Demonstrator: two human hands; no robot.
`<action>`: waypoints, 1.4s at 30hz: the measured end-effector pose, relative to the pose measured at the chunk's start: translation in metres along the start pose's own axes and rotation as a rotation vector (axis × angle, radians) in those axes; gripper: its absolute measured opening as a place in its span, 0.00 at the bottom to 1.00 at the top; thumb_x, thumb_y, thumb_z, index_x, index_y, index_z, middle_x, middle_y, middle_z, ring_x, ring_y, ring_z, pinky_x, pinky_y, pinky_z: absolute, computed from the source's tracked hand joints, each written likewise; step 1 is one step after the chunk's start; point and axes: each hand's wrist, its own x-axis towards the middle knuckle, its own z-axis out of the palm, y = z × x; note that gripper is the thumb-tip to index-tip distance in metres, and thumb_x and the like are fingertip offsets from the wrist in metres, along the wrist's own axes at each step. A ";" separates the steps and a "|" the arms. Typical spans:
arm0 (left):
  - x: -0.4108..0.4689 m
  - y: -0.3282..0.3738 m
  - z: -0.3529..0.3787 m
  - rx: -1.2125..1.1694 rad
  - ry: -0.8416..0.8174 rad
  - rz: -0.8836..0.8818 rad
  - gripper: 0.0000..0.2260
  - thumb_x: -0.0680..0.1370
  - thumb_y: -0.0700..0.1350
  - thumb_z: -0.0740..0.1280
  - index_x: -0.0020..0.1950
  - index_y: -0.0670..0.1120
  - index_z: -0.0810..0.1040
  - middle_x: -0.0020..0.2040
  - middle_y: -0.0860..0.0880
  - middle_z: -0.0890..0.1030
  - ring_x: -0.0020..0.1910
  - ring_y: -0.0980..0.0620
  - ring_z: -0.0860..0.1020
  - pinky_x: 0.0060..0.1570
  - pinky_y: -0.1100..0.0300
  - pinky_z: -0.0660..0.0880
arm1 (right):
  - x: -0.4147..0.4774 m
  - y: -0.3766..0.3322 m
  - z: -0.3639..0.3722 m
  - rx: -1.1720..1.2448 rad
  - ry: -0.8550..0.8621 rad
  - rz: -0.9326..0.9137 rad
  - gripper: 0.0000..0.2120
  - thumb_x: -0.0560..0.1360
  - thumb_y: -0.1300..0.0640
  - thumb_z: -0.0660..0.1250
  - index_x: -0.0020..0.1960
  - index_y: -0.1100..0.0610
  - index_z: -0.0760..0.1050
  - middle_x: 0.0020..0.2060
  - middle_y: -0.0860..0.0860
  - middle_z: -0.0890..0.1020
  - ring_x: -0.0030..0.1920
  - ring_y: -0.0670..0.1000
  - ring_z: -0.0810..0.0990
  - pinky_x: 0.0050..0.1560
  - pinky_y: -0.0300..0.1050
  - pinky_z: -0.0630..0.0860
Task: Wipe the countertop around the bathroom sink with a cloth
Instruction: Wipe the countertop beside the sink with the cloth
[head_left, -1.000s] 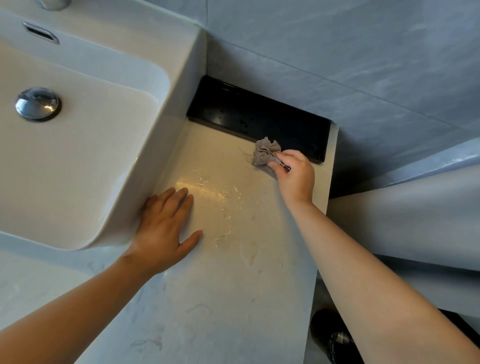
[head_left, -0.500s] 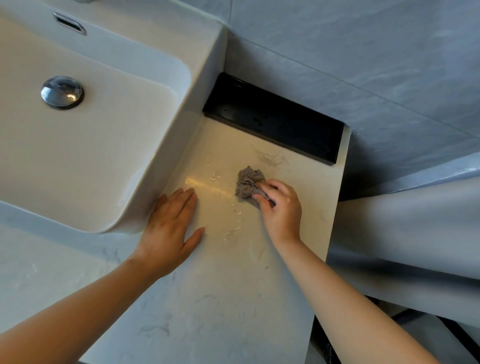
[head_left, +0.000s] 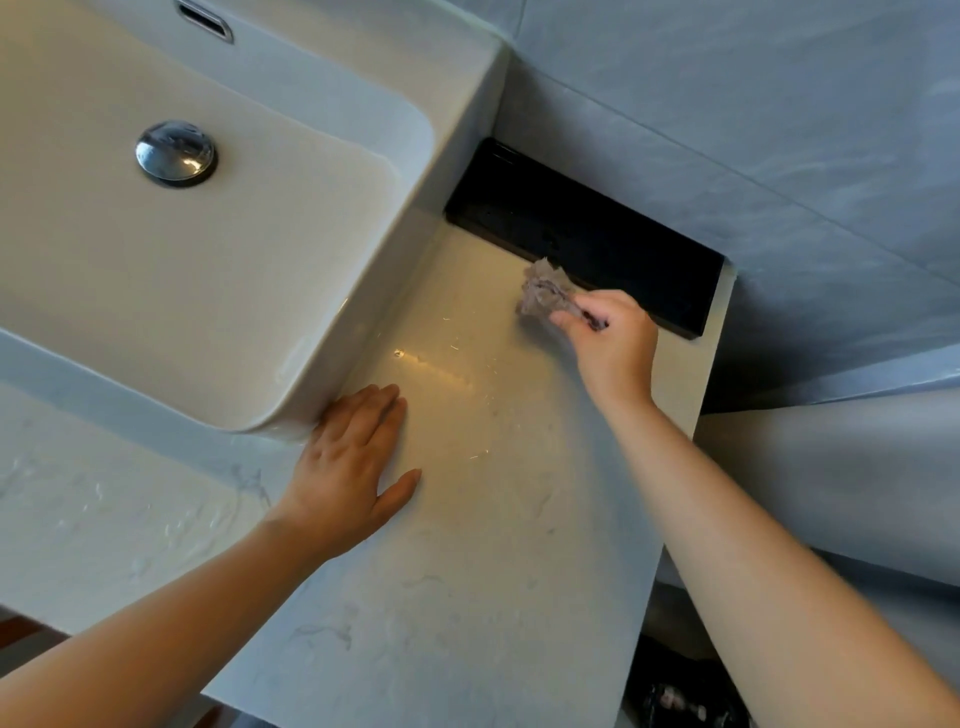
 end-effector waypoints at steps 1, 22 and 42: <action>0.000 -0.001 0.000 0.001 -0.003 0.006 0.33 0.76 0.63 0.54 0.73 0.43 0.65 0.72 0.44 0.67 0.71 0.44 0.65 0.70 0.47 0.61 | 0.012 0.003 0.006 -0.017 0.005 0.000 0.12 0.70 0.55 0.74 0.51 0.59 0.83 0.44 0.50 0.80 0.43 0.45 0.76 0.40 0.23 0.66; 0.000 -0.002 0.004 -0.029 0.019 0.032 0.35 0.75 0.65 0.55 0.74 0.43 0.64 0.74 0.46 0.65 0.73 0.46 0.62 0.72 0.47 0.59 | -0.021 0.008 0.049 -0.047 -0.062 -0.080 0.12 0.71 0.57 0.72 0.54 0.56 0.82 0.48 0.49 0.81 0.48 0.50 0.78 0.46 0.41 0.76; -0.049 -0.011 -0.001 -0.090 0.068 -0.025 0.29 0.77 0.59 0.55 0.72 0.41 0.68 0.68 0.43 0.72 0.68 0.43 0.70 0.65 0.48 0.69 | 0.019 -0.041 0.051 0.014 -0.108 -0.120 0.10 0.71 0.57 0.72 0.51 0.58 0.83 0.46 0.51 0.81 0.45 0.45 0.76 0.42 0.23 0.66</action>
